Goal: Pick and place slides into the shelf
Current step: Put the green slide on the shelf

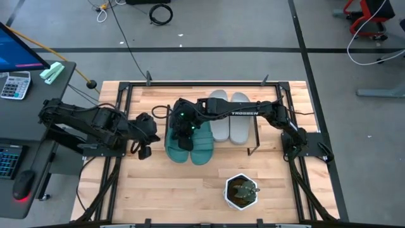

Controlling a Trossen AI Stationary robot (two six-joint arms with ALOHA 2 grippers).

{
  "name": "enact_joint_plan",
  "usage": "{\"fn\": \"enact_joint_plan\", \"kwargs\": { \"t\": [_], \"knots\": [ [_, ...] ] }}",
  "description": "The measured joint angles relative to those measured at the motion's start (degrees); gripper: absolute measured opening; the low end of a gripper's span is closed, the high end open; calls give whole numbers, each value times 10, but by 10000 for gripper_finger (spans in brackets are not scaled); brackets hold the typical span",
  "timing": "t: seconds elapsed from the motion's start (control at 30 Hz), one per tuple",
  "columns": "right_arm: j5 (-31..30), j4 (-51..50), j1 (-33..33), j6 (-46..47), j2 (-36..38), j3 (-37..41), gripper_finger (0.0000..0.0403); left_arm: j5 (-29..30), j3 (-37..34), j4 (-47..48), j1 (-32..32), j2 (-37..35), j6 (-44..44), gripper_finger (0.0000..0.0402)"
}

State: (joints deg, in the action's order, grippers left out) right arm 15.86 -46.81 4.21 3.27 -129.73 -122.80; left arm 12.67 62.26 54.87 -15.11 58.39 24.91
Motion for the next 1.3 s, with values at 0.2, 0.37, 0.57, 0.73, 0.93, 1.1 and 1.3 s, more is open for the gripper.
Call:
{"fn": "enact_joint_plan", "kwargs": {
  "t": [0.2,0.37,0.57,0.73,0.93,1.1,1.3],
  "knots": [
    [-1,2,0,0,0,0,0,-1,1,-40,-14,25,0,22],
    [0,2,0,5,0,0,0,1,0,-35,-28,78,-3,21],
    [5,-1,-1,12,0,0,0,13,1,-45,-30,90,-13,5],
    [6,6,-2,14,0,1,0,37,0,-54,-29,83,-16,16],
    [19,10,-2,26,4,3,0,41,-35,-115,-29,79,-2,15],
    [22,13,-3,27,11,4,0,44,-71,-176,-29,68,17,5],
    [24,21,-3,27,16,4,0,54,-75,-193,-28,56,-14,19]
  ]
}}
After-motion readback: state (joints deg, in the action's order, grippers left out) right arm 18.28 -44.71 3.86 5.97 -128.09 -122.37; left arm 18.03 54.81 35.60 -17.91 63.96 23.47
